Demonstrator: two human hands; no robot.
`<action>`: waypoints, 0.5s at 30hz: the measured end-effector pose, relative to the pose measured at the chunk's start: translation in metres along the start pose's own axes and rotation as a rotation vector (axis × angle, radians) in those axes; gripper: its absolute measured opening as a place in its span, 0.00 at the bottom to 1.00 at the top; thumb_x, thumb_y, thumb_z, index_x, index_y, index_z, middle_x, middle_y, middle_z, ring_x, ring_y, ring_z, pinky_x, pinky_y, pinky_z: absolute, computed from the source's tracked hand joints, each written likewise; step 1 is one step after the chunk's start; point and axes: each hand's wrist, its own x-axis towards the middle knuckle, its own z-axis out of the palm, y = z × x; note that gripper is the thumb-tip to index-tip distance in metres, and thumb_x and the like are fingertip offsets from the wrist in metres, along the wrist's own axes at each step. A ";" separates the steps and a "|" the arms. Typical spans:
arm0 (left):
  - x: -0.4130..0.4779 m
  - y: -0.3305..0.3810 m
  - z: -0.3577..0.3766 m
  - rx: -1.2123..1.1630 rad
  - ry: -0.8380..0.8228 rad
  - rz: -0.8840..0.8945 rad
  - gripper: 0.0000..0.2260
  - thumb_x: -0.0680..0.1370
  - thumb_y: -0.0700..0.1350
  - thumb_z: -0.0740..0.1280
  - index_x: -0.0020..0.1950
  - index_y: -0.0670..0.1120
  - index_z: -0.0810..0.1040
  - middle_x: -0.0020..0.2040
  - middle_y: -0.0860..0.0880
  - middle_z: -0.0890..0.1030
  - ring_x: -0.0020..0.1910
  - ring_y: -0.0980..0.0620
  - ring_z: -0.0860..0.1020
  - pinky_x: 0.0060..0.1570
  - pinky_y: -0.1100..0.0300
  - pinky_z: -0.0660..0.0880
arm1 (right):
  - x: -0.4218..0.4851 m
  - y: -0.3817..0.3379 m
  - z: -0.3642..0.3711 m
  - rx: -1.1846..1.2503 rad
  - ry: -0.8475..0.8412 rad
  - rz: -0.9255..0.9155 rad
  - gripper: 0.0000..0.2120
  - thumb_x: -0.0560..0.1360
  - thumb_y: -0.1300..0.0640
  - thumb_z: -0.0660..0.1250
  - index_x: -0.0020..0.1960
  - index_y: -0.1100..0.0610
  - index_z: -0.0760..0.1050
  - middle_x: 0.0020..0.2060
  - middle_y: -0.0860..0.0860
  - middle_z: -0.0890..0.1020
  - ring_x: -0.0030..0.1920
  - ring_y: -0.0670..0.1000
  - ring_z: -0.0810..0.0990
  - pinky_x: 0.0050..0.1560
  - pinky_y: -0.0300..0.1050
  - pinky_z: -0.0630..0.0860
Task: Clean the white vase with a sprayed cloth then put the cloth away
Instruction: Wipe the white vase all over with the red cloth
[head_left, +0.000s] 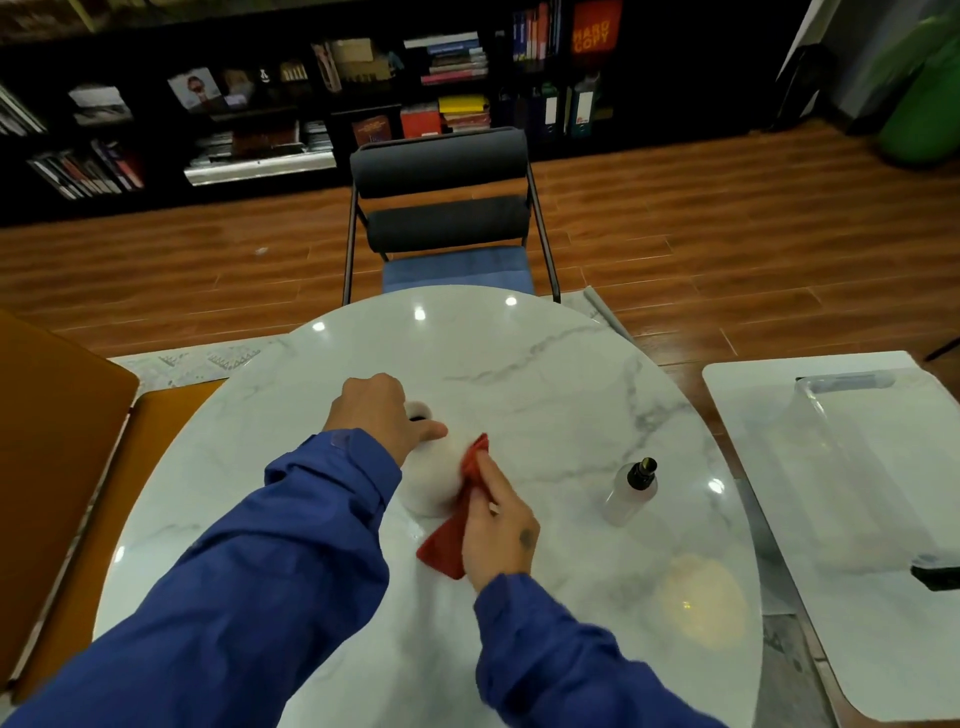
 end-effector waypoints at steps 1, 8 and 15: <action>0.001 0.000 0.000 0.005 -0.002 -0.004 0.21 0.70 0.56 0.73 0.53 0.42 0.79 0.45 0.44 0.74 0.42 0.47 0.70 0.40 0.58 0.69 | 0.013 -0.002 0.000 0.016 0.007 0.119 0.19 0.79 0.63 0.60 0.63 0.45 0.78 0.60 0.39 0.79 0.58 0.41 0.76 0.62 0.29 0.68; 0.001 -0.001 0.001 0.009 0.000 -0.021 0.22 0.68 0.57 0.74 0.49 0.41 0.77 0.36 0.48 0.71 0.41 0.47 0.71 0.39 0.58 0.69 | 0.030 -0.033 0.003 -0.113 -0.134 -0.165 0.20 0.78 0.67 0.59 0.61 0.49 0.80 0.56 0.41 0.80 0.57 0.41 0.77 0.64 0.31 0.70; 0.001 0.000 0.002 0.008 0.014 -0.040 0.21 0.69 0.57 0.74 0.52 0.42 0.78 0.45 0.44 0.74 0.40 0.46 0.72 0.39 0.58 0.69 | 0.013 -0.012 0.002 0.054 -0.016 0.082 0.21 0.79 0.67 0.59 0.62 0.46 0.78 0.59 0.40 0.79 0.57 0.41 0.76 0.53 0.19 0.66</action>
